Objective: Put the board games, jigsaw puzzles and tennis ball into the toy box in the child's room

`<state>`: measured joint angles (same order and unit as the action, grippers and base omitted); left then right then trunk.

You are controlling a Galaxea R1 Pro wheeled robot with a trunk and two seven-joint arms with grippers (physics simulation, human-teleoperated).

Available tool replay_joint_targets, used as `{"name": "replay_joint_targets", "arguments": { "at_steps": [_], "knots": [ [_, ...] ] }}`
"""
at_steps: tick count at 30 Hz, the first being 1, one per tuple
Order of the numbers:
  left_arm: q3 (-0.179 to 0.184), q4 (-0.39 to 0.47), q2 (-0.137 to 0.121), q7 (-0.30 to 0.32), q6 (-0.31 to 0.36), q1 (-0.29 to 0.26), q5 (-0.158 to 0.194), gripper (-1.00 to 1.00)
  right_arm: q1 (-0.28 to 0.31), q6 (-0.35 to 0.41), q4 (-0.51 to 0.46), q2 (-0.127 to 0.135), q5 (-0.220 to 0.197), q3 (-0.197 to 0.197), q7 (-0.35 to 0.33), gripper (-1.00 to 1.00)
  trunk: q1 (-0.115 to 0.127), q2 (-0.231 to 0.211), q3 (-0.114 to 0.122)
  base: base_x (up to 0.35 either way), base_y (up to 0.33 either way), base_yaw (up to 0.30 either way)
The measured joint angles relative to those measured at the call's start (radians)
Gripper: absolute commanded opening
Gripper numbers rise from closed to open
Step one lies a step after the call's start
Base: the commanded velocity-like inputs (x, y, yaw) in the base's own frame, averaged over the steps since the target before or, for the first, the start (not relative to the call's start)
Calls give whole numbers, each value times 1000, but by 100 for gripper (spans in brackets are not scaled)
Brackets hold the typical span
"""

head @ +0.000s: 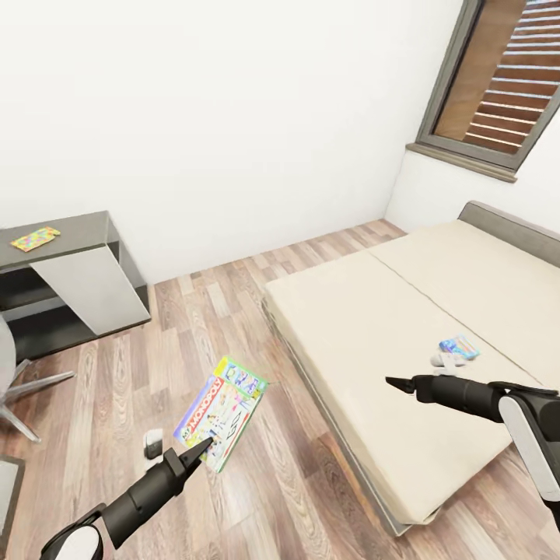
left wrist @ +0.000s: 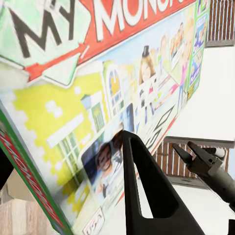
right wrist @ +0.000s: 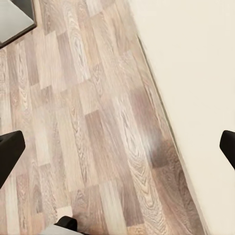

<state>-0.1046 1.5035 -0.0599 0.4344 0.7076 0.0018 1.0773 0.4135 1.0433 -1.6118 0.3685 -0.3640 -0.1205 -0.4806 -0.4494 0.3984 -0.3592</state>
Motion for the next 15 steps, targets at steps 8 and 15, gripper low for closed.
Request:
{"name": "replay_joint_targets", "arguments": {
  "at_steps": [8,15],
  "knots": [
    [0,-8,-3,2,0,0,0,-100,0,0,0,-2,0,-7,0,100,0,0,1,0,0,287],
    [0,-9,-4,-1,-2,0,-4,-100,0,0,0,0,0,-11,0,100,0,0,1,0,0,292]
  ]
}}
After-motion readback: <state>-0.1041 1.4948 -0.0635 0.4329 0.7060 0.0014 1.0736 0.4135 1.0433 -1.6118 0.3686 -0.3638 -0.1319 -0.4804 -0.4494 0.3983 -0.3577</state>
